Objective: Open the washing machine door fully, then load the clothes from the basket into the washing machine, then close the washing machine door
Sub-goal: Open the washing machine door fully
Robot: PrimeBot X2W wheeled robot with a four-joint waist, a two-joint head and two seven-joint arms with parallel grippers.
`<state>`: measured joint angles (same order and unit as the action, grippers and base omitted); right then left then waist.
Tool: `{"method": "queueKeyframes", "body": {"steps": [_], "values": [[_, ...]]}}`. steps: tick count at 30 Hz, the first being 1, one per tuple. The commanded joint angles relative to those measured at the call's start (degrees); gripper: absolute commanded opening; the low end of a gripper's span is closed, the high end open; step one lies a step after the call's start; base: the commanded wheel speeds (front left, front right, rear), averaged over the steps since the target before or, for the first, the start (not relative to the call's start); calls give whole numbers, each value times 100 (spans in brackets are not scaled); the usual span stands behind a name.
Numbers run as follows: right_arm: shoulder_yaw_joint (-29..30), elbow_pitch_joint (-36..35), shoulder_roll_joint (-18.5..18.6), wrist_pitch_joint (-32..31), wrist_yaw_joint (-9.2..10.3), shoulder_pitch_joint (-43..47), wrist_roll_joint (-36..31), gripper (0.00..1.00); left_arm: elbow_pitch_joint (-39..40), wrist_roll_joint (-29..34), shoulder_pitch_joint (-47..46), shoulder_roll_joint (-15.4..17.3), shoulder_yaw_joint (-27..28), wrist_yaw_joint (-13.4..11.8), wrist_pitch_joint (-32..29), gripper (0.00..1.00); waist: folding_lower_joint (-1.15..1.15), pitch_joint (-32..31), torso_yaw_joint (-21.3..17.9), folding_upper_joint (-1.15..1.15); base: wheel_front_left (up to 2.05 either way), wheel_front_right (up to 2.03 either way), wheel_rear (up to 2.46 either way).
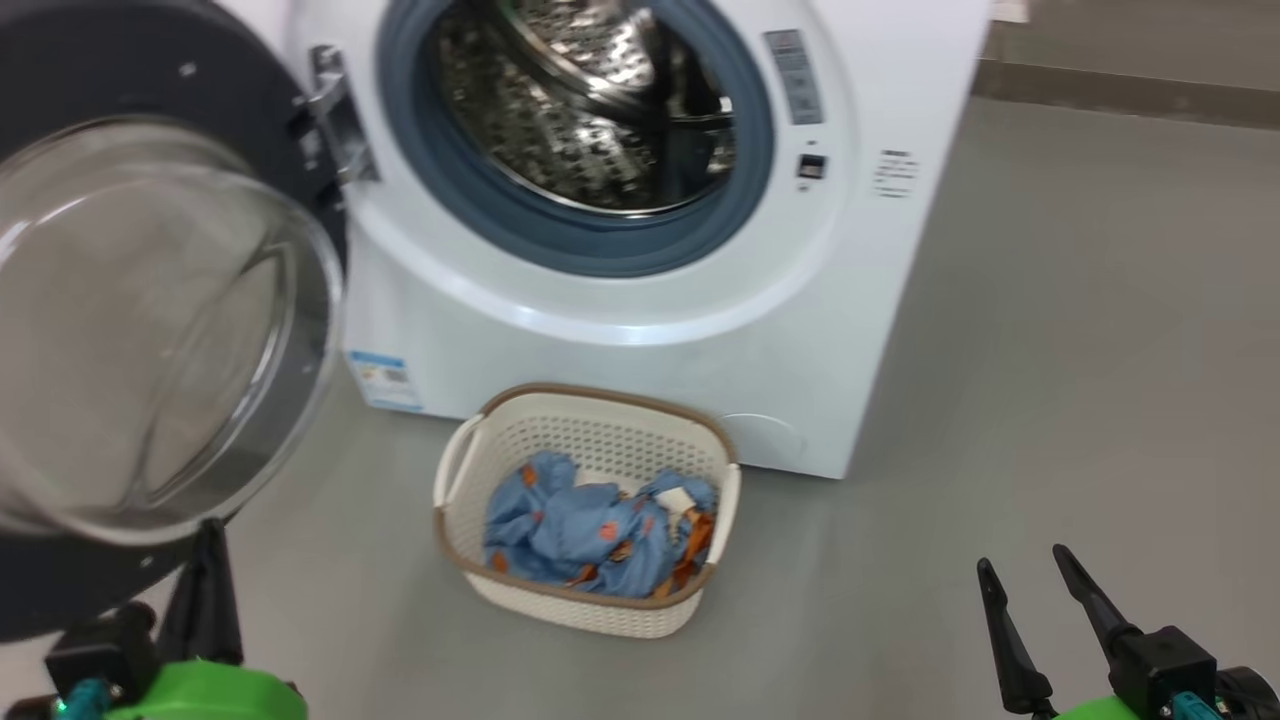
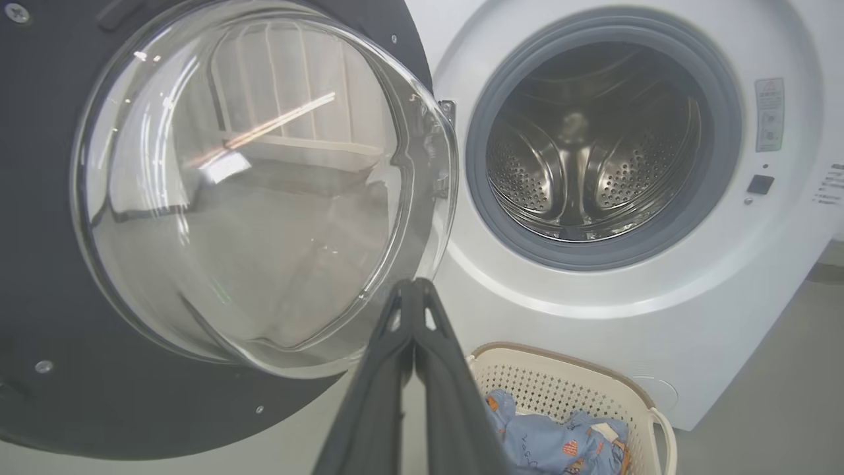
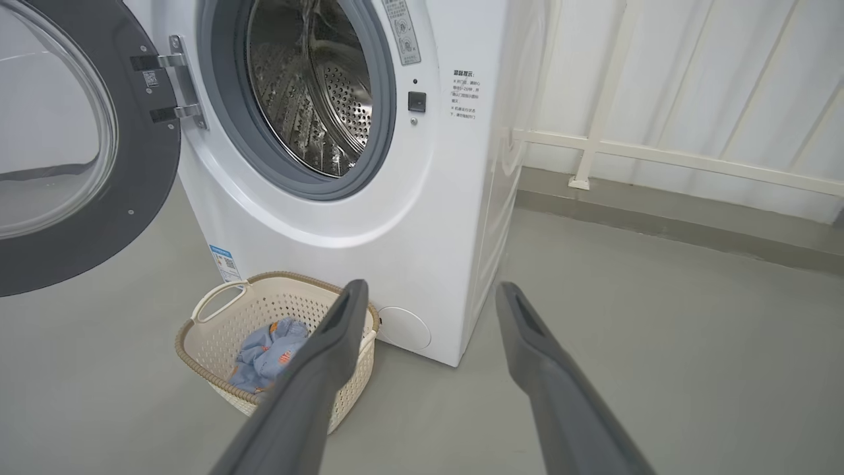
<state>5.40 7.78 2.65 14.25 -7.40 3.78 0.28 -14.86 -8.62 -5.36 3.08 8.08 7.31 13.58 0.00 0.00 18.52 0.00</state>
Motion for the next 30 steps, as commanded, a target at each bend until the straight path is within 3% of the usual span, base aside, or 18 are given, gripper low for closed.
{"method": "queueKeyframes", "body": {"steps": [1, 14, 26, 27, 28, 29, 30], "values": [[-120, -169, 26, 73, -9, -62, 93, 100, 242, -1, -35, 97, 132, -38, 2, 0, 0, -153, -397, 0, 0, 0, 0], [-226, -244, 23, 74, -9, -73, 305, 100, 746, -196, 513, 6, -404, -122, 23, 0, 0, -227, -1010, 0, 0, 0, 0], [-274, -287, 23, 74, -9, -95, 306, 100, 724, -497, 679, -16, -828, -190, 123, 0, 0, -238, -1170, 0, 0, 0, 0], [-274, -289, 23, 74, -9, -94, 309, 100, 709, -546, 674, -16, -845, -190, 128, 12, 0, -237, -1172, 0, 0, 0, 0], [-274, -291, 23, 74, -9, -90, 315, 100, 690, -608, 667, -17, -847, -210, 132, 71, 0, -238, -1173, 0, 0, 0, 0], [-277, -290, 23, 74, -9, -86, 321, 100, 675, -700, 658, -18, -859, -220, 135, 100, 0, -239, -1174, 0, 0, 0, 0], [-281, -287, 23, 74, -9, -82, 324, 100, 673, -755, 646, -18, -876, -229, 137, 100, 0, -240, -1173, 0, 0, 0, 0]]}}
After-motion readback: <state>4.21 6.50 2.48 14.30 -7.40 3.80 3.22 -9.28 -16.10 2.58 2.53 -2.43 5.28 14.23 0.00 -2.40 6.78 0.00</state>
